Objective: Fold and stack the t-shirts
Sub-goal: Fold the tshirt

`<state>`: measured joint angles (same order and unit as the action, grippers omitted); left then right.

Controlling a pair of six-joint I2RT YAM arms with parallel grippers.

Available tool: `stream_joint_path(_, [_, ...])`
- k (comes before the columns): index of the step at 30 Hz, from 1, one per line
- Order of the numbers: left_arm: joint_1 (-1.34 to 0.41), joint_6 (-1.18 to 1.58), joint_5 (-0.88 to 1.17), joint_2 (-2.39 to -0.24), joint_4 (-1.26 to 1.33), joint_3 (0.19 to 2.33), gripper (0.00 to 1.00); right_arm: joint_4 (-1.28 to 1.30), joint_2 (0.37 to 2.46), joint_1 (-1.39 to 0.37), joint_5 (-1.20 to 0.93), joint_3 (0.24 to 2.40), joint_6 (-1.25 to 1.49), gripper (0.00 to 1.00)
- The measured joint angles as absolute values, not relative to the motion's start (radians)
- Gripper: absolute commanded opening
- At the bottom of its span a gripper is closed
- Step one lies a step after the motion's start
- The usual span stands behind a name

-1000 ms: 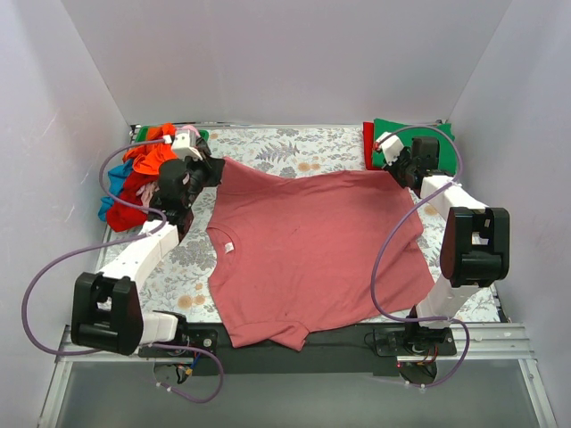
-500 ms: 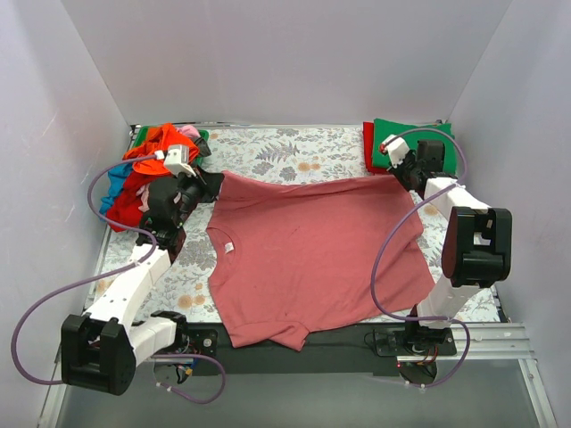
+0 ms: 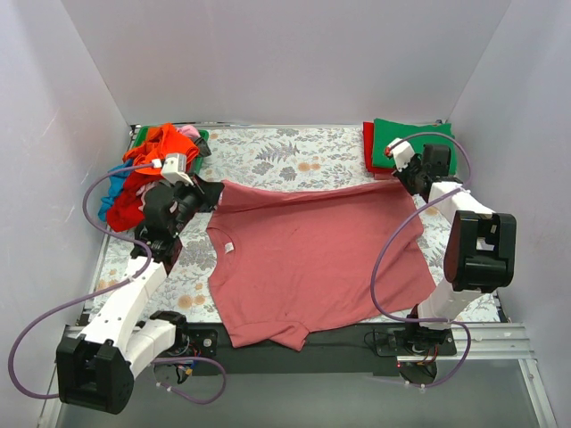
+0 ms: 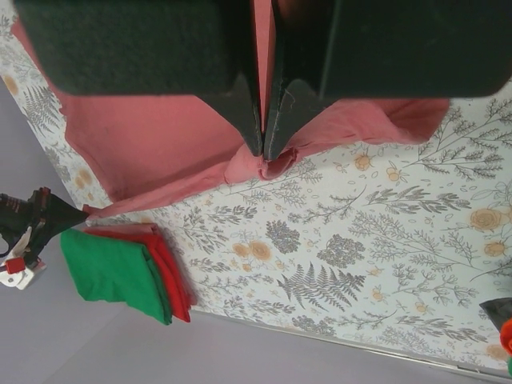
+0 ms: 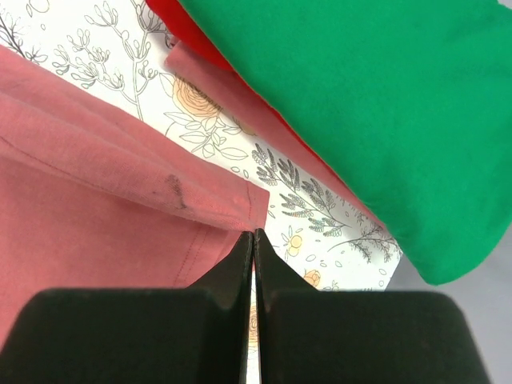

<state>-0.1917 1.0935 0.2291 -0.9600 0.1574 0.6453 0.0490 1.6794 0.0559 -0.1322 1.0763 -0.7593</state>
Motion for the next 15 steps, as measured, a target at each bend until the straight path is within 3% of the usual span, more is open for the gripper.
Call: stream_joint_path(15, [-0.192,1.138,0.287,-0.877,0.072,0.6,0.0,0.049,1.663,0.073,-0.141,1.025,-0.771,0.01])
